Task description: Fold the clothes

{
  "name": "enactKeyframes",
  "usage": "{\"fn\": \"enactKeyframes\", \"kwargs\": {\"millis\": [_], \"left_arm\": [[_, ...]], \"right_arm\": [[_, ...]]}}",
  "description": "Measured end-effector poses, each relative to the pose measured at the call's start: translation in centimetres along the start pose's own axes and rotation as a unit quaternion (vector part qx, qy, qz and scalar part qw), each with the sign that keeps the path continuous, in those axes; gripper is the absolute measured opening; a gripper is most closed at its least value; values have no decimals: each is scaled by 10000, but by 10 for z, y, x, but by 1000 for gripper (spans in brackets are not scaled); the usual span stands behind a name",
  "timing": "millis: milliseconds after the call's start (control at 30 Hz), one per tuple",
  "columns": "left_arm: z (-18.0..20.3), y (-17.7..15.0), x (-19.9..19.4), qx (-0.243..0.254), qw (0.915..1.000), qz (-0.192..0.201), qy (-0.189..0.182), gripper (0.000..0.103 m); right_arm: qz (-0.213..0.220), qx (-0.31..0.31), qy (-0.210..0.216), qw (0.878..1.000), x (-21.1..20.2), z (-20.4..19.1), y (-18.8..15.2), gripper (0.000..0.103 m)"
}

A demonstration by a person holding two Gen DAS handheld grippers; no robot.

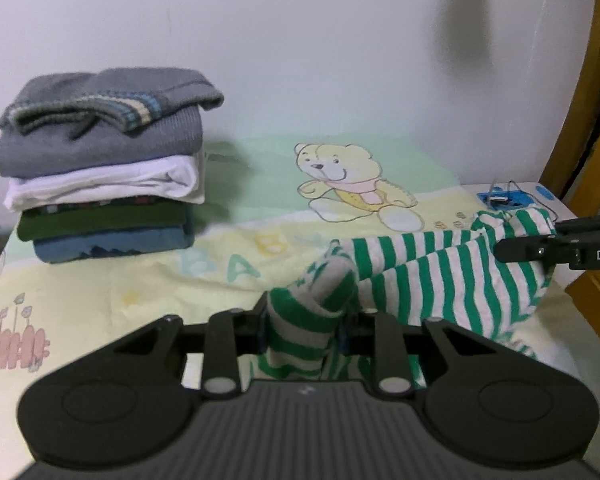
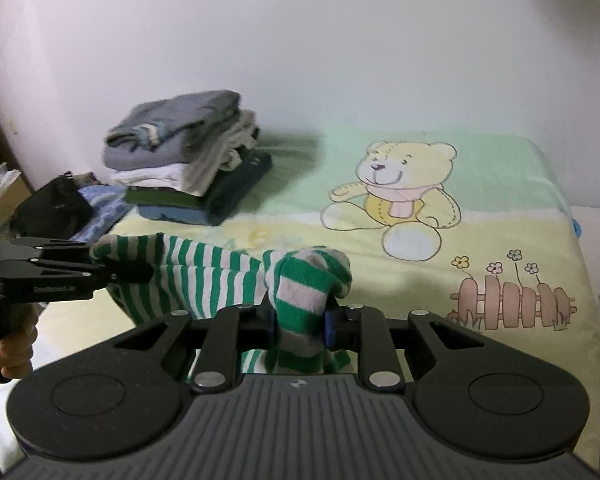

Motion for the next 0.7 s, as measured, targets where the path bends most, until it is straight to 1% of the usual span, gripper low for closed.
{"fn": "enactKeyframes", "kwargs": {"millis": [67, 267, 400, 600, 700], "left_arm": [[4, -6, -12, 19, 10000, 24, -29, 27], [15, -26, -41, 234, 9997, 83, 35, 27], [21, -39, -62, 319, 9995, 75, -13, 27], [26, -56, -85, 362, 9993, 5, -45, 25], [31, -66, -96, 473, 9989, -33, -46, 24]], "right_arm": [[36, -113, 64, 9999, -10, -7, -5, 22], [-5, -325, 152, 9994, -32, -24, -21, 21], [-74, -513, 145, 9985, -46, -36, -30, 20], [-144, -732, 273, 9968, -67, -54, -47, 19], [-154, -867, 336, 9955, -76, -62, -54, 18]]}}
Point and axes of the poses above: each gripper's, at about its wrist camera, not at the fingertips, and x roughly the way its jaws point, z to its right, y to its top, the point moved 7 cm from there along x, roughly the way its jaws point, and after that the axes turned 8 degrees about y, right-handed, at the moved point
